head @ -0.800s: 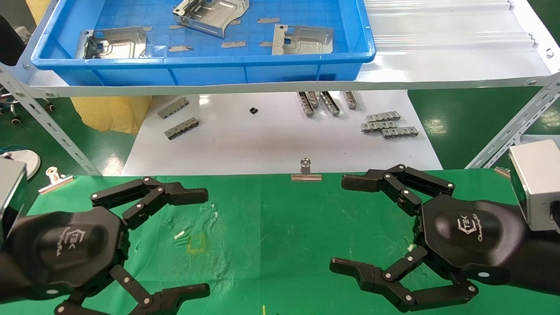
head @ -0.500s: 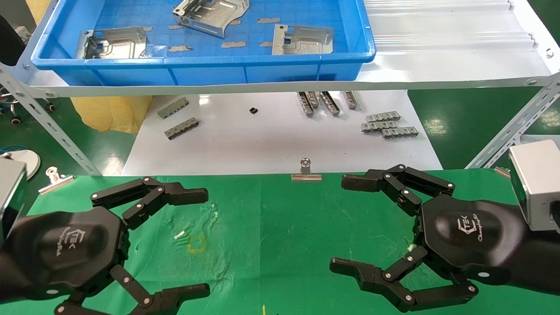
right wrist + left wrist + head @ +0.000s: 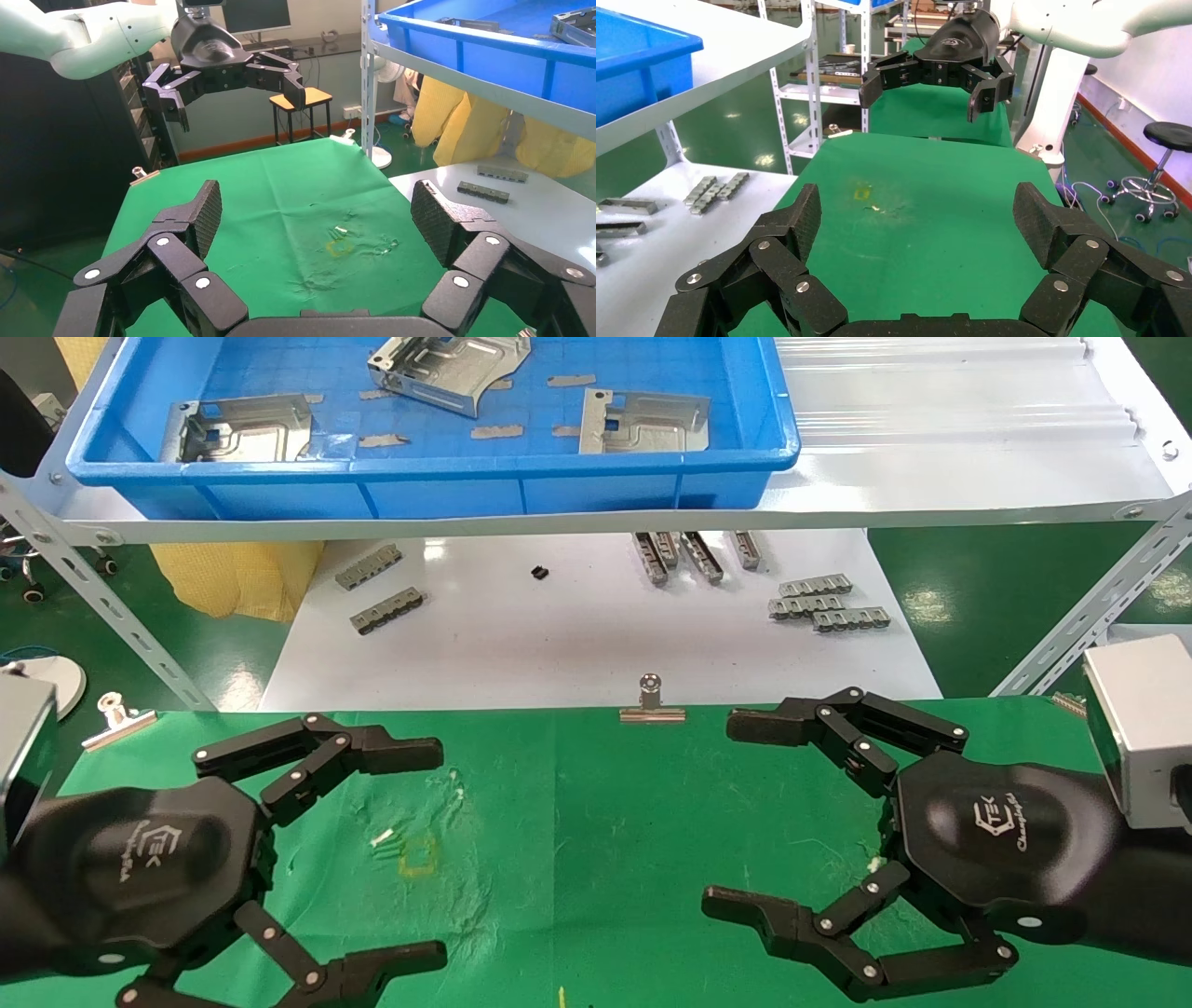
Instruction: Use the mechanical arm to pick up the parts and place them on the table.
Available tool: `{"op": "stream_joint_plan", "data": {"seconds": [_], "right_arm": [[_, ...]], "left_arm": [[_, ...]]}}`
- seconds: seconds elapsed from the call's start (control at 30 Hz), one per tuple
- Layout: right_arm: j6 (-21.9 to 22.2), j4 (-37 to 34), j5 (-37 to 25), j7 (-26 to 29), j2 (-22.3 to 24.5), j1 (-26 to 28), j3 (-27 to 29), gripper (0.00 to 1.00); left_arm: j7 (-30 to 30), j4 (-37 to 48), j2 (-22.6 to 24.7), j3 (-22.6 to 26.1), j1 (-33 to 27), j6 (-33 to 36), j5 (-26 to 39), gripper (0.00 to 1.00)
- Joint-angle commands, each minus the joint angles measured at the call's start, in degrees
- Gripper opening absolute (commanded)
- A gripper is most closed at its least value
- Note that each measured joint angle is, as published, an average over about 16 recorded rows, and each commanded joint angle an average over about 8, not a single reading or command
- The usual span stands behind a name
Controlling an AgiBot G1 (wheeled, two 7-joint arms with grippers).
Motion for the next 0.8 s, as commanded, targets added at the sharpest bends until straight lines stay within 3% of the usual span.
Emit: {"op": "stream_joint_plan", "data": {"seconds": [0.03, 0.8], "right_arm": [[0.00, 0.00, 0.00, 0.00, 0.00, 0.00, 0.00, 1.00], [0.00, 0.00, 0.00, 0.00, 0.00, 0.00, 0.00, 1.00]], "left_arm": [[0.00, 0.00, 0.00, 0.00, 0.00, 0.00, 0.00, 1.00], [0.00, 0.00, 0.00, 0.00, 0.00, 0.00, 0.00, 1.00]]}}
